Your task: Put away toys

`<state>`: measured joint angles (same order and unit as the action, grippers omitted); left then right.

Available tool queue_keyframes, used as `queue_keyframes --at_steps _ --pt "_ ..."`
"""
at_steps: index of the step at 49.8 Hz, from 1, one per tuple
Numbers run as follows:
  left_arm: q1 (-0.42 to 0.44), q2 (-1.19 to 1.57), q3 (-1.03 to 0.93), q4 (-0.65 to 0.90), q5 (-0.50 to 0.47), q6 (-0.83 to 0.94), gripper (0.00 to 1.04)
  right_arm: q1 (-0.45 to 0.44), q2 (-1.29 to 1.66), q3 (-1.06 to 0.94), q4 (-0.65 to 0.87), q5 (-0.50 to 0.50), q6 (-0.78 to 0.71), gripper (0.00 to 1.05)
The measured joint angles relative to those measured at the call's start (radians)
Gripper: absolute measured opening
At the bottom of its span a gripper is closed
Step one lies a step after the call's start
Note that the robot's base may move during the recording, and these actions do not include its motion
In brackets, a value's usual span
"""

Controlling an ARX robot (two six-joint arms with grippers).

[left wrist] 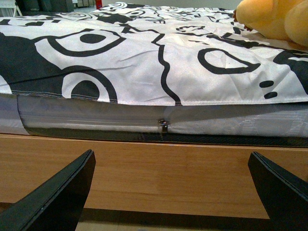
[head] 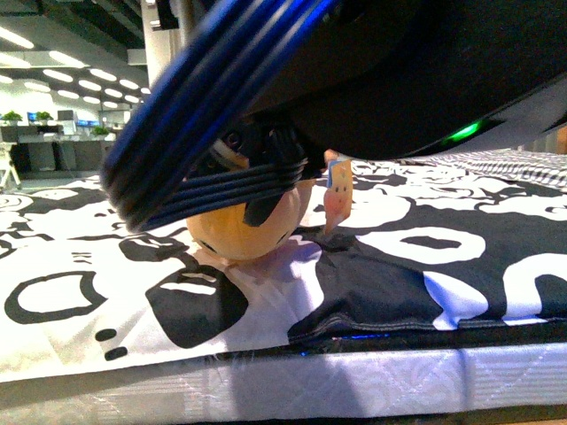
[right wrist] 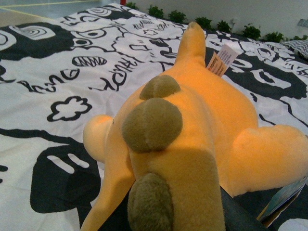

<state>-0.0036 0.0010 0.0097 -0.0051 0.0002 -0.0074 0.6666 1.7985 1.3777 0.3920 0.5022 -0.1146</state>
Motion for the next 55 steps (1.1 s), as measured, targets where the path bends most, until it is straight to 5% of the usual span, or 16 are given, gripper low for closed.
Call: queue_keyframes --at_steps 32,55 --pt "0.0 0.0 0.0 0.0 0.0 0.0 0.99 -0.14 -0.277 -0.044 -0.04 -0.156 0.071 0.19" --pt "0.0 0.0 0.0 0.0 0.0 0.0 0.99 -0.421 -0.83 -0.538 -0.029 -0.493 0.196 0.19"
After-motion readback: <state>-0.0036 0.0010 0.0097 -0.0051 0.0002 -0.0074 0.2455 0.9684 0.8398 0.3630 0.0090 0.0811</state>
